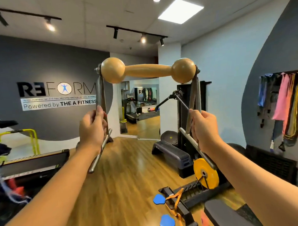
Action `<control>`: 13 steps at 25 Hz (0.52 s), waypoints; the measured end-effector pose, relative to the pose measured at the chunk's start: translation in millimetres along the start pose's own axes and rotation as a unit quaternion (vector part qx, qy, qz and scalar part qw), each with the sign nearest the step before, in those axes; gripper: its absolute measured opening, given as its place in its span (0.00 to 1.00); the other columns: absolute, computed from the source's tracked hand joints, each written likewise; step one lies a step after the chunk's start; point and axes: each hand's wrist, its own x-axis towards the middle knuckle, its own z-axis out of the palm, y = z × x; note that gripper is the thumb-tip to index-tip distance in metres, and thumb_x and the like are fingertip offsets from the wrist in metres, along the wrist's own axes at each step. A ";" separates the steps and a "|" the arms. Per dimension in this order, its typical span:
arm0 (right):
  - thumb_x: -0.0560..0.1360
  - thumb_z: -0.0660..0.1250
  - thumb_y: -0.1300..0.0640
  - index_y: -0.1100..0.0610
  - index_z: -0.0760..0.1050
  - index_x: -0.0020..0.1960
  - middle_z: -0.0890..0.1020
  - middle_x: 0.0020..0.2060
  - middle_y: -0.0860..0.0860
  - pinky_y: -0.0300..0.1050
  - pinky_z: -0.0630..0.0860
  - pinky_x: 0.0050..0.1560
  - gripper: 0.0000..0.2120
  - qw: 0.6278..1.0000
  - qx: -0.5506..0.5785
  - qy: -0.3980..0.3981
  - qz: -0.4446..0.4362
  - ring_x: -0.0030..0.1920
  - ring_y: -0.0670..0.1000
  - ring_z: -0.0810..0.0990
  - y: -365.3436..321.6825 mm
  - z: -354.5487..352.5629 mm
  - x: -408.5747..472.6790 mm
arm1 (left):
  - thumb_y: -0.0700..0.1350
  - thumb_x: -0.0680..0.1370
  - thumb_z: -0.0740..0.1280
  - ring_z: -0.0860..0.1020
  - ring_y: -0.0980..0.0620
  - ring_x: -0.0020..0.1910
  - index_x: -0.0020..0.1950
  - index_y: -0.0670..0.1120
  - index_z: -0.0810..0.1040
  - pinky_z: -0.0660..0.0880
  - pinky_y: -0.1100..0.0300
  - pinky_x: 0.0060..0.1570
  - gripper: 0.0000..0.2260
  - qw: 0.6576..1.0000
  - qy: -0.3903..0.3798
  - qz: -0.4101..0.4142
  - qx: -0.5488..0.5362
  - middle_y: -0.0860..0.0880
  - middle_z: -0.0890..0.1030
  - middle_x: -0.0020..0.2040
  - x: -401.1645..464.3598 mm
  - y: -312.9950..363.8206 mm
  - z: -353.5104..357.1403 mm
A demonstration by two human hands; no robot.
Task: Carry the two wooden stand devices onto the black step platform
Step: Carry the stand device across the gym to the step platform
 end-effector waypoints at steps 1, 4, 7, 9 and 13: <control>0.81 0.66 0.52 0.54 0.69 0.37 0.65 0.27 0.51 0.41 0.59 0.25 0.16 1.000 0.005 -0.011 -0.002 0.24 0.50 0.62 9.1 7.8 22.4 | 0.57 0.84 0.62 0.63 0.57 0.22 0.41 0.49 0.75 0.59 0.64 0.21 0.16 1.000 0.013 0.002 0.003 0.55 0.68 0.26 12.4 -10.1 6.7; 0.81 0.67 0.51 0.54 0.69 0.37 0.65 0.25 0.50 0.40 0.59 0.24 0.16 0.999 0.012 -0.041 0.003 0.23 0.49 0.62 35.7 32.1 73.0 | 0.56 0.85 0.61 0.64 0.57 0.23 0.42 0.48 0.75 0.60 0.64 0.21 0.16 0.999 0.042 0.008 0.011 0.53 0.68 0.27 41.2 -39.9 17.7; 0.82 0.66 0.52 0.54 0.69 0.37 0.66 0.24 0.49 0.40 0.60 0.22 0.16 0.998 0.021 -0.066 0.013 0.22 0.47 0.61 69.4 61.4 114.7 | 0.55 0.85 0.61 0.62 0.56 0.23 0.42 0.46 0.74 0.58 0.62 0.21 0.16 0.998 0.053 0.011 0.024 0.50 0.66 0.28 73.5 -76.3 24.8; 0.82 0.66 0.51 0.54 0.69 0.38 0.66 0.25 0.50 0.42 0.60 0.24 0.16 0.997 0.018 -0.074 0.020 0.23 0.47 0.61 98.4 84.3 142.6 | 0.55 0.85 0.61 0.61 0.55 0.22 0.42 0.46 0.74 0.57 0.62 0.22 0.16 0.998 0.061 0.008 0.028 0.49 0.65 0.28 97.9 -106.8 25.9; 0.82 0.66 0.51 0.53 0.68 0.37 0.65 0.27 0.51 0.46 0.59 0.28 0.17 0.995 0.022 -0.092 0.023 0.24 0.48 0.61 155.2 135.6 194.5 | 0.54 0.85 0.61 0.60 0.53 0.21 0.42 0.46 0.73 0.56 0.61 0.21 0.16 0.998 0.058 0.016 0.027 0.49 0.65 0.27 157.2 -164.7 21.6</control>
